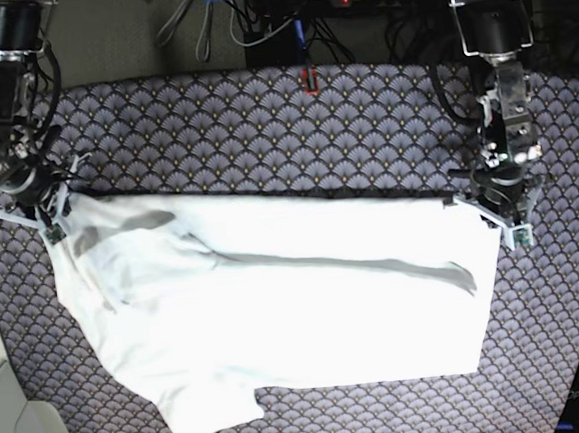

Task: Fold the T-shirt properly
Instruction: 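Regrasp the folded edge with both grippers and pull it back, then lay the pulled edge down and open both grippers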

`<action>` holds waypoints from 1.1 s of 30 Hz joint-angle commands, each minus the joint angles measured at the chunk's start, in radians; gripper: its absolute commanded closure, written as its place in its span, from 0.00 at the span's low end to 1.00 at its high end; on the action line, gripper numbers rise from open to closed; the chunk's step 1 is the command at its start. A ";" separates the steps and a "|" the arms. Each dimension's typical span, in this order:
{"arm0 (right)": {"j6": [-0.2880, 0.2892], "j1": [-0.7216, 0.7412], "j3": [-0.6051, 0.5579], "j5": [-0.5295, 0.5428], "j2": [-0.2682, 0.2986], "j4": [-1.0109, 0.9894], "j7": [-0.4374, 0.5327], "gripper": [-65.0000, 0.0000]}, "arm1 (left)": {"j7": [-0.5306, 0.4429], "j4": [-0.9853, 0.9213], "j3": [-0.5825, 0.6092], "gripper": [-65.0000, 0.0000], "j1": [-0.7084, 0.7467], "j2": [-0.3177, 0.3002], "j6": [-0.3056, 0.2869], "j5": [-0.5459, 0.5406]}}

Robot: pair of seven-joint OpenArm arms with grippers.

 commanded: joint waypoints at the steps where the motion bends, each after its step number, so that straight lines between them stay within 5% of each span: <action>1: -0.008 -0.003 0.008 0.001 0.018 0.036 0.007 1.00 | -0.011 0.039 -0.008 0.96 -0.001 -0.016 0.012 0.008; 9: -0.008 -0.129 0.008 0.001 0.018 0.152 0.007 1.00 | 0.174 0.266 -0.013 0.96 0.127 -0.059 0.012 -0.003; 20: -0.008 -0.315 0.020 0.001 0.019 0.264 0.017 1.00 | 0.221 0.505 -0.114 0.96 0.399 -0.059 0.012 -0.003; 33: -0.008 -0.379 0.117 0.002 -0.013 0.280 0.013 1.00 | 0.215 0.519 -0.155 0.96 0.537 -0.069 0.010 -0.003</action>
